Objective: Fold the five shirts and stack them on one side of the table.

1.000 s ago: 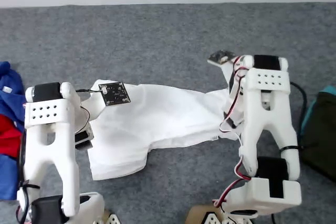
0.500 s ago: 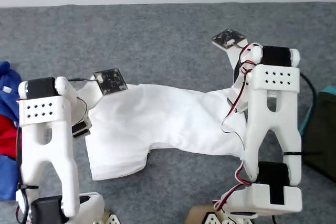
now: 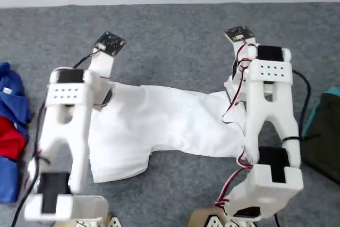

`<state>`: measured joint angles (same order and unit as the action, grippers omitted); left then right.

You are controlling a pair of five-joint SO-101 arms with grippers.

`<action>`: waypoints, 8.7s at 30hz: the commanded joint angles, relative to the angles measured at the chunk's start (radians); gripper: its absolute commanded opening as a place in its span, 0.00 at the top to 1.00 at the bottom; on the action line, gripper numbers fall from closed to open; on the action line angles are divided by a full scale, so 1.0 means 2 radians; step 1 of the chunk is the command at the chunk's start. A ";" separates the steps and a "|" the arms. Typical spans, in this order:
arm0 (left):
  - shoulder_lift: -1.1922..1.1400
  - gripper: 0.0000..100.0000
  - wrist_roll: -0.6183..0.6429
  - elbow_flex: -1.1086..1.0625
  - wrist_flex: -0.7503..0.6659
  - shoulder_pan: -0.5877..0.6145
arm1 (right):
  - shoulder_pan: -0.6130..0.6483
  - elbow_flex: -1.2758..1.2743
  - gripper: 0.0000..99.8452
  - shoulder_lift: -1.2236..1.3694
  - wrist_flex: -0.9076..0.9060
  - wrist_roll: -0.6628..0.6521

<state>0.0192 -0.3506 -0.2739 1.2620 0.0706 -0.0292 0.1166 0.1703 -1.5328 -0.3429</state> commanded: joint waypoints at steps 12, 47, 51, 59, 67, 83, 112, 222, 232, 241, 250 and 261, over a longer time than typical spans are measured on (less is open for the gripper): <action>-0.302 0.99 0.061 0.202 0.023 -0.005 | -0.004 0.017 0.81 0.007 0.069 0.033; -0.395 1.00 0.068 0.343 0.104 -0.007 | 0.003 0.175 0.99 0.241 0.095 0.052; -0.395 1.00 0.068 0.343 0.104 -0.007 | -0.023 0.175 0.99 0.228 0.085 0.048; -0.395 1.00 0.068 0.343 0.104 -0.007 | -0.062 0.175 0.99 0.173 0.063 0.049; -0.395 1.00 0.068 0.343 0.104 -0.007 | -0.087 0.173 0.99 0.169 0.075 0.047; -0.396 1.00 0.068 0.343 0.104 -0.007 | -0.062 0.175 0.75 0.138 0.084 0.041; -0.117 1.00 0.053 0.319 0.246 -0.031 | -0.031 0.170 0.99 0.065 -0.133 0.005; 0.089 0.98 0.071 0.078 0.125 0.219 | 0.049 0.195 0.99 0.119 -0.070 -0.077; 0.143 0.98 0.067 0.077 0.150 0.356 | 0.168 0.144 0.99 0.043 -0.130 -0.120; 0.141 0.97 0.033 0.031 0.137 0.446 | 0.277 -0.054 0.99 -0.036 -0.011 -0.162; 0.141 0.97 0.027 -0.014 0.108 0.489 | 0.420 -0.192 0.79 -0.105 0.053 -0.171; 0.144 0.97 0.026 -0.025 0.110 0.532 | 0.528 -0.235 0.77 -0.120 0.090 -0.203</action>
<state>0.2647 -0.2846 -0.3261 1.4952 1.1139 0.9943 -0.3498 -0.0215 -1.3871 -0.7250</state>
